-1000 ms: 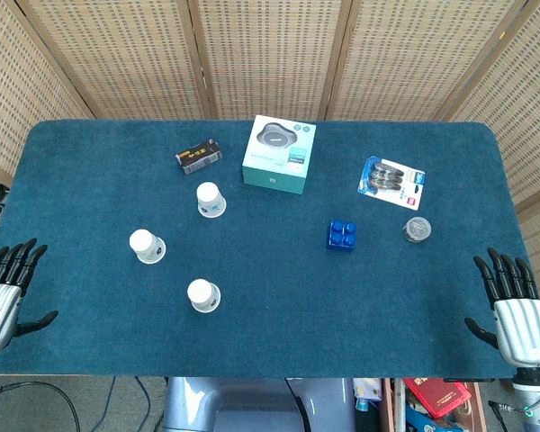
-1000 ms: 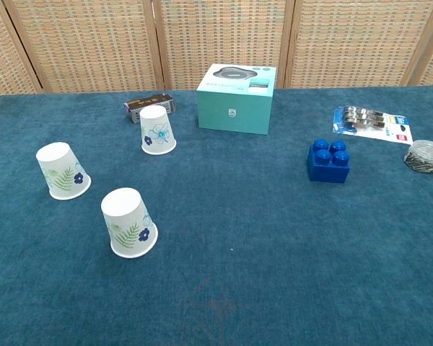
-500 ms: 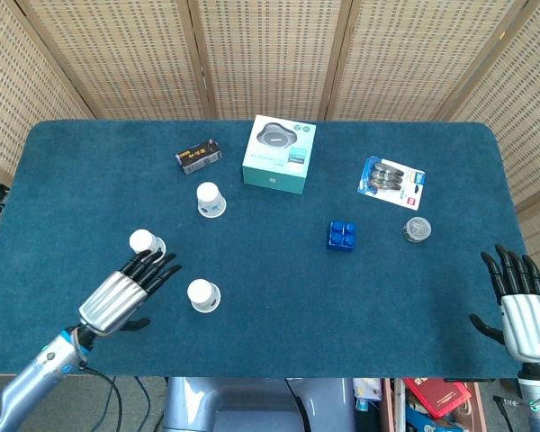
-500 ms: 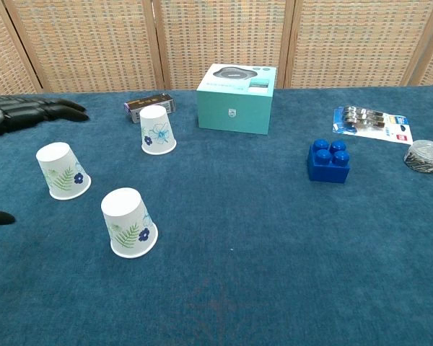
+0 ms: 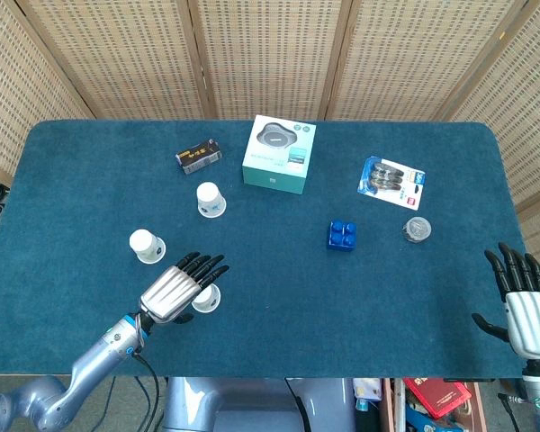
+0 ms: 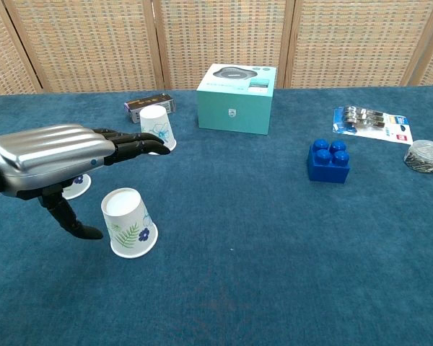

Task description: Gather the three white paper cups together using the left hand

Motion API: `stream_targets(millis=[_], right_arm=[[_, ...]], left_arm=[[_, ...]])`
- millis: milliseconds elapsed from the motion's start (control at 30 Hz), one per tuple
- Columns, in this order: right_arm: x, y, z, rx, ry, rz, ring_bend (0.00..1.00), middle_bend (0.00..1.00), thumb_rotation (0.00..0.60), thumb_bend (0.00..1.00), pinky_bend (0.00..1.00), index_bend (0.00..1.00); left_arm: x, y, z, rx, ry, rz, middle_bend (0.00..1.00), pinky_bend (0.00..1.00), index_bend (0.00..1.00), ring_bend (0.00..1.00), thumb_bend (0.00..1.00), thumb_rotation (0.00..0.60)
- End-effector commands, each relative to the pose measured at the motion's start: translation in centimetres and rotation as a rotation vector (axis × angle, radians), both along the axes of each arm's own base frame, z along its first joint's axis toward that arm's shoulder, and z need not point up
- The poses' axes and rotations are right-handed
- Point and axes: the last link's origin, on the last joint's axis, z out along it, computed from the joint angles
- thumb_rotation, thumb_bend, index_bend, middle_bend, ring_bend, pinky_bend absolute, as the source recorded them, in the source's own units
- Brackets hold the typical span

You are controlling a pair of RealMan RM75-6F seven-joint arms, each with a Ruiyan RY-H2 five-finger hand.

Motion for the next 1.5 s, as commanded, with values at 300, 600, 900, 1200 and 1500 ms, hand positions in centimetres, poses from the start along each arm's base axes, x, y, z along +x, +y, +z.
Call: stream_targets(millis=[300,600,900,1200,1500], right_arm=[[0.0,0.0,0.0,0.000,-0.002,-0.003,0.00,0.00,0.600,0.00,0.00,0.00],[-0.1,-0.1,0.1,-0.001,-0.007,-0.007,0.00,0.00,0.600,0.00,0.00,0.00],[-0.1,-0.2,0.2,-0.001,-0.012,-0.010,0.00,0.00,0.600,0.00,0.00,0.00],[-0.2,-0.1,0.2,0.000,-0.011,-0.010,0.00,0.00,0.600,0.00,0.00,0.00],[-0.2,-0.2,-0.1,0.009,-0.006,-0.015,0.00,0.00,0.600,0.00,0.00,0.00]], left_arm=[[-0.9,0.3,-0.4,0.001,0.016,0.030,0.32,0.37,0.29,0.37,0.16,0.600],[-0.9,0.8,-1.0,0.047,-0.006,0.006,0.42,0.44,0.40,0.46,0.17,0.600],[-1.1,1.0,-1.3,0.061,-0.010,0.012,0.50,0.49,0.48,0.55,0.17,0.600],[-0.5,1.9,-0.3,0.101,-0.056,0.017,0.50,0.49,0.48,0.55,0.17,0.600],[-0.6,6.5,2.4,0.205,-0.058,0.105,0.50,0.49,0.49,0.55,0.17,0.600]])
